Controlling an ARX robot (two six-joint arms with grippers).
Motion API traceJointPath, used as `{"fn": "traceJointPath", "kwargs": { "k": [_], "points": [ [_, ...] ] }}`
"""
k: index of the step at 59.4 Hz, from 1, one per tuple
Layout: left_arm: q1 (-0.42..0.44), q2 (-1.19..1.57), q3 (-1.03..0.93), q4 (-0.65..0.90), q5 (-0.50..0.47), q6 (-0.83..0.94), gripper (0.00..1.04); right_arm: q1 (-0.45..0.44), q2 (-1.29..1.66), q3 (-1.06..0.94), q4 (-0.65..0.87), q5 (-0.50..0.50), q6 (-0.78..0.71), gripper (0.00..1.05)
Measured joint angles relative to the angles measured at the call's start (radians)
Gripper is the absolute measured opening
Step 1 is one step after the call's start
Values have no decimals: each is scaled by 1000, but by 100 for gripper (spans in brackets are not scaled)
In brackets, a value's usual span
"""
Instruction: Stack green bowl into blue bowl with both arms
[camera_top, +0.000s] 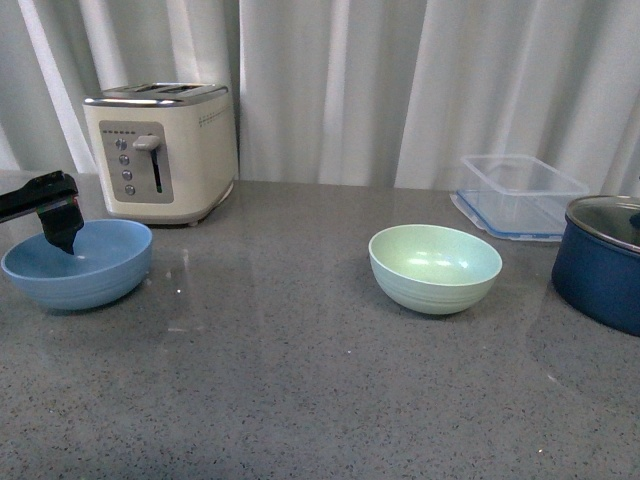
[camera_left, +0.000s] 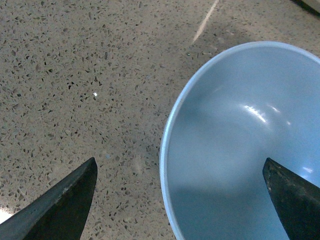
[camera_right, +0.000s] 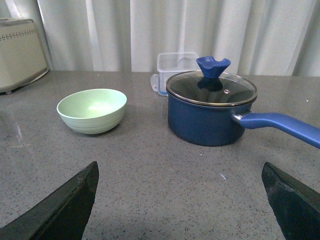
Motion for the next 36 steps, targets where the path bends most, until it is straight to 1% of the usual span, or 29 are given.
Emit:
{"fn": "traceJointPath", "kwargs": {
  "k": [7, 12, 14, 18, 24, 26, 30, 32, 36],
  "points": [
    [0, 35, 27, -17, -12, -7, 97, 0, 0, 0, 0, 0, 0, 95],
    [0, 60, 46, -32, -11, -8, 83, 0, 0, 0, 0, 0, 0, 95],
    [0, 66, 51, -39, -11, -8, 79, 0, 0, 0, 0, 0, 0, 95],
    [1, 77, 58, -43, -21, -8, 68, 0, 0, 0, 0, 0, 0, 95],
    [3, 83, 58, -41, -10, -8, 52, 0, 0, 0, 0, 0, 0, 95],
    [3, 83, 58, -40, -11, -8, 49, 0, 0, 0, 0, 0, 0, 95],
    [7, 83, 58, -38, -7, -8, 36, 0, 0, 0, 0, 0, 0, 95],
    [8, 82, 58, -38, -6, -8, 33, 0, 0, 0, 0, 0, 0, 95],
    [10, 80, 61, -42, 5, -8, 22, 0, 0, 0, 0, 0, 0, 95]
  ]
}}
